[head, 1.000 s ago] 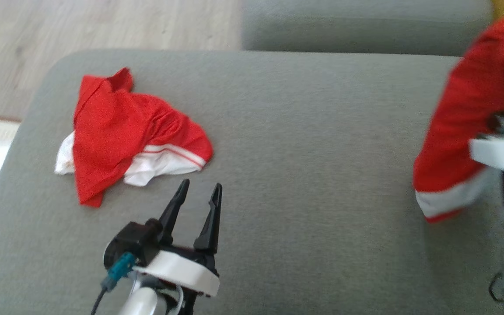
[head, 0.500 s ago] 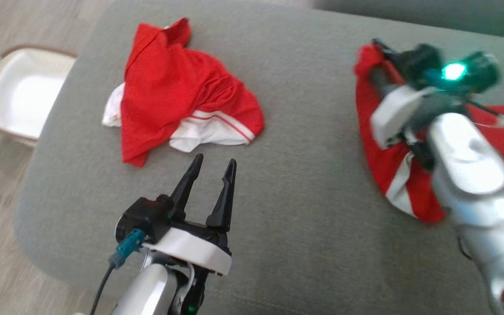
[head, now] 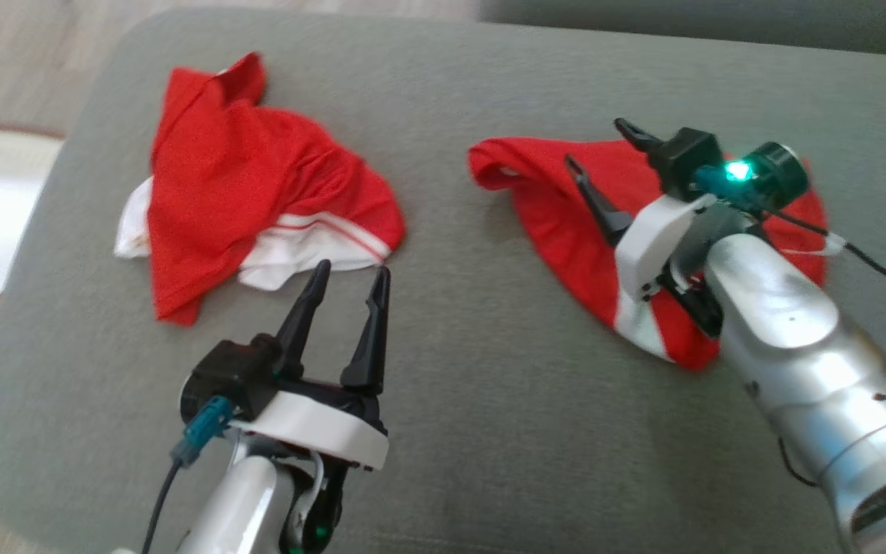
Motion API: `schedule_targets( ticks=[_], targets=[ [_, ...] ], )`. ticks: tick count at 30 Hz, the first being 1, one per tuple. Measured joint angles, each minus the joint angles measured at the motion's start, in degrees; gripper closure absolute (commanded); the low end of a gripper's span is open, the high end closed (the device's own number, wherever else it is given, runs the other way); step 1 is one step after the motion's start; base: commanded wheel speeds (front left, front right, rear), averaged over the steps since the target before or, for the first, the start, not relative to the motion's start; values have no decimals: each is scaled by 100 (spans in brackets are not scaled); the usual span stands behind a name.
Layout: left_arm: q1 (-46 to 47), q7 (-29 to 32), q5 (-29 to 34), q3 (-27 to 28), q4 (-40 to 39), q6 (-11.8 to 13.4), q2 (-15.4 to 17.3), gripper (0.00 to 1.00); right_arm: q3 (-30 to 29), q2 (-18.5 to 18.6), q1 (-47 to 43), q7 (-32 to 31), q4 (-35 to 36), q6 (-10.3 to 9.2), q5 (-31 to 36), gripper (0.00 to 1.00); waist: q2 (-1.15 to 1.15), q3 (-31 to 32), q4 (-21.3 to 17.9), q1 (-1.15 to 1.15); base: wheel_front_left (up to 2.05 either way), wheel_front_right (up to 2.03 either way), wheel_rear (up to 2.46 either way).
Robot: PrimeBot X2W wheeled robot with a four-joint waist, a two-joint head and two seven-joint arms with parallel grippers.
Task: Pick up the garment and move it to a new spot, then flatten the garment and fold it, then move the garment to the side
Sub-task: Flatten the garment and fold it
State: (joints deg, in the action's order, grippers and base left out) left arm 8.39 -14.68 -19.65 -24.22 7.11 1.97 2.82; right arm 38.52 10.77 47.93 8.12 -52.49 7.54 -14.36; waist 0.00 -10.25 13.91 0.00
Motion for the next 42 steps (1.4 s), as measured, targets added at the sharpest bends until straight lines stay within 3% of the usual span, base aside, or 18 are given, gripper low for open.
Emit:
schedule_targets(
  ticks=[7,16,22,26,33,42],
  targets=[
    [-5,-1,42,88,-2,-4,0,0,-102,321,-73,290,53,0,-248,0,0,224,-503,0,0,0,0],
    [-174,-1,52,199,-86,4,0,0,-1579,423,-1346,608,1060,0,-458,0,0,575,-1065,0,0,0,0],
    [-359,-1,62,291,-144,4,2,0,-2849,-152,-2730,609,2399,0,-93,0,0,674,-1388,0,0,0,0],
    [-387,-1,92,316,-155,1,2,0,-3219,-594,-3540,610,3120,0,148,0,0,668,-1547,0,0,0,0],
    [-470,-1,134,307,-154,-69,2,0,-3349,-727,-3990,610,3504,0,287,0,0,548,-1563,0,0,0,0],
    [-404,0,134,241,-138,-96,3,0,-3394,-755,-3685,354,3139,0,327,0,0,293,-1194,0,0,0,0]
  ],
)
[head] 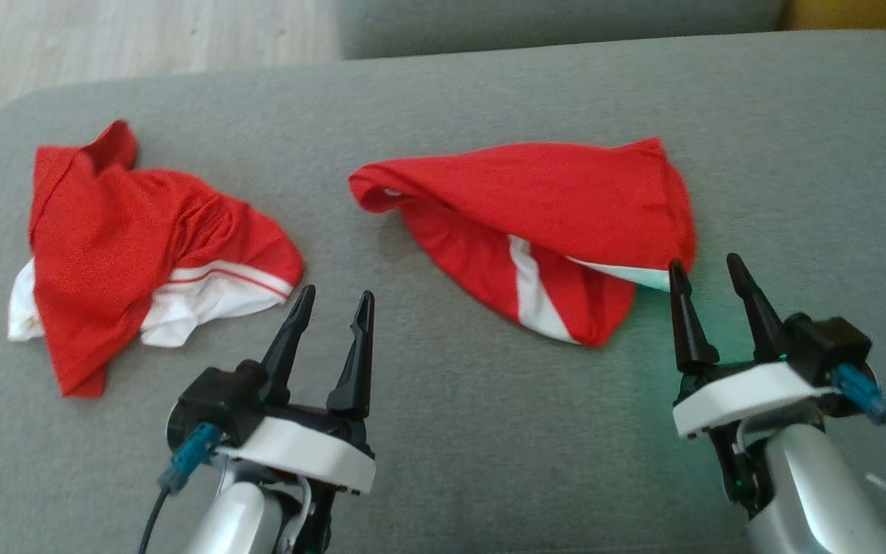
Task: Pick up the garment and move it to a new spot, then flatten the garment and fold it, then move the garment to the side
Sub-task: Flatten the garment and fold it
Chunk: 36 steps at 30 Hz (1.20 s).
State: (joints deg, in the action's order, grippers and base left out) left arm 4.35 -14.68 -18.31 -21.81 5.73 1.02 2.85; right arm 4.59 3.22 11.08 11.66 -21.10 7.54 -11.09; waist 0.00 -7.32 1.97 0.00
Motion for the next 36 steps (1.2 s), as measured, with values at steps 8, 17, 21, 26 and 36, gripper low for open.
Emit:
schedule_targets(
  ticks=[8,17,21,26,36],
  targets=[
    [75,-1,-1,-34,20,0,-1,0,-363,1,363,-112,-782,0,119,0,0,-232,387,0,0,0,0],
    [92,0,-1,-43,20,0,0,0,-288,-1,648,-211,-1479,0,-57,100,0,-335,487,0,0,0,0],
    [99,0,0,-41,51,1,-1,0,-203,2,754,-85,-1516,0,-103,100,0,-271,449,0,0,0,0],
    [98,0,-1,-47,81,1,-1,0,-132,132,1021,-2,-1069,0,-190,100,0,-146,410,0,0,0,0],
    [114,0,-110,-243,74,8,0,0,-162,881,2732,-1124,-330,0,-386,100,0,-171,697,0,0,0,0]
  ],
)
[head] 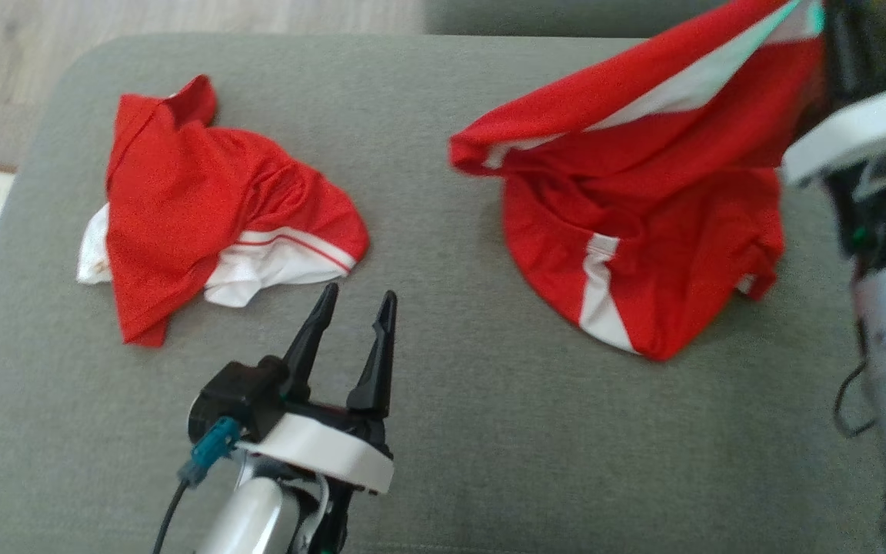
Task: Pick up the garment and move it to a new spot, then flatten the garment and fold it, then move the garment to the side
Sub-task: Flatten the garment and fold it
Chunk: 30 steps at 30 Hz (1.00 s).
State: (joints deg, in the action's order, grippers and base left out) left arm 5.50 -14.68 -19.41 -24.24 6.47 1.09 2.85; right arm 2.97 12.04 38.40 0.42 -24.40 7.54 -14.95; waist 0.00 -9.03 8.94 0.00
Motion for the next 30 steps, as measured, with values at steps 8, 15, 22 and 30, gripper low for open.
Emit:
schedule_targets(
  ticks=[8,15,22,30],
  targets=[
    [238,0,-129,-176,-49,46,-3,0,272,542,1247,-294,-1294,0,305,100,0,-209,492,0,0,0,0],
    [300,-1,-151,-205,-54,100,-1,0,382,627,2085,113,-2697,0,795,0,0,-360,741,0,0,0,0],
    [300,-1,-147,-53,-76,144,-4,0,806,491,2097,573,-3186,0,525,0,0,-257,436,0,0,0,0],
    [297,-1,-96,125,-149,142,-4,0,1098,485,1659,1151,-2619,0,-229,0,0,-65,-106,0,0,0,0]
  ],
)
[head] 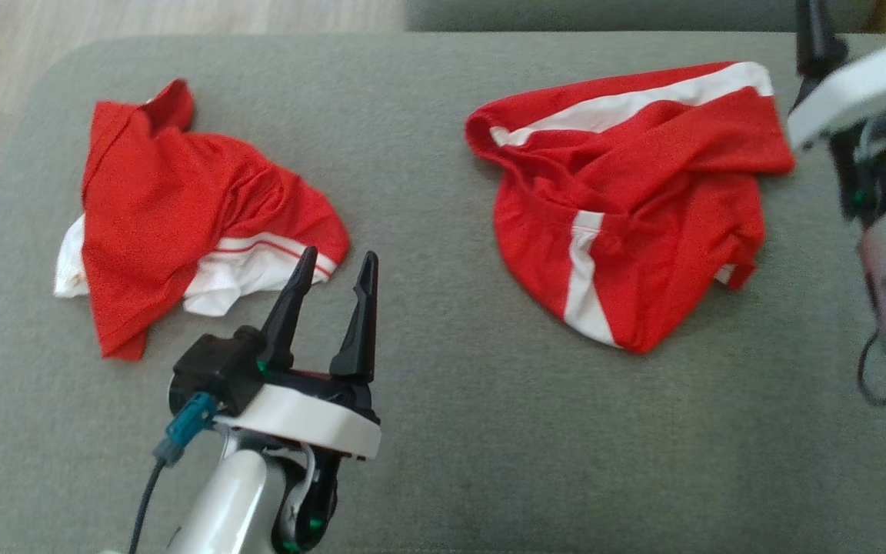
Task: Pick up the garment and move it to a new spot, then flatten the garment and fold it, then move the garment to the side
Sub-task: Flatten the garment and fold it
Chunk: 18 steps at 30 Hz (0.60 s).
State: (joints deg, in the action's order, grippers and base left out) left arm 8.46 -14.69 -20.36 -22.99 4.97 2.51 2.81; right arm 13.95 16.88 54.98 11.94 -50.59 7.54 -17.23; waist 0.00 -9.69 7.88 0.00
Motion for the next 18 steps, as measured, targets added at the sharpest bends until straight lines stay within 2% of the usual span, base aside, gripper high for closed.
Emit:
schedule_targets(
  ticks=[4,8,14,16,18],
  targets=[
    [-37,0,11,97,-81,2,0,0,-92,-55,-863,126,673,0,-367,0,0,143,-223,0,0,0,0],
    [-155,0,12,196,-152,2,2,0,-402,-289,-1848,179,1512,0,-493,0,0,262,-426,0,0,0,0],
    [-250,0,64,339,-167,0,3,0,-1221,-946,-3393,226,2730,0,-308,0,0,387,-638,0,0,0,0],
    [-251,0,67,372,-196,-1,1,0,-1360,-1203,-4096,227,3238,0,-133,0,0,408,-735,0,0,0,0],
    [-252,0,76,412,-196,-9,1,0,-1371,-1295,-4433,227,3445,0,-93,0,0,415,-802,0,0,0,0]
  ],
)
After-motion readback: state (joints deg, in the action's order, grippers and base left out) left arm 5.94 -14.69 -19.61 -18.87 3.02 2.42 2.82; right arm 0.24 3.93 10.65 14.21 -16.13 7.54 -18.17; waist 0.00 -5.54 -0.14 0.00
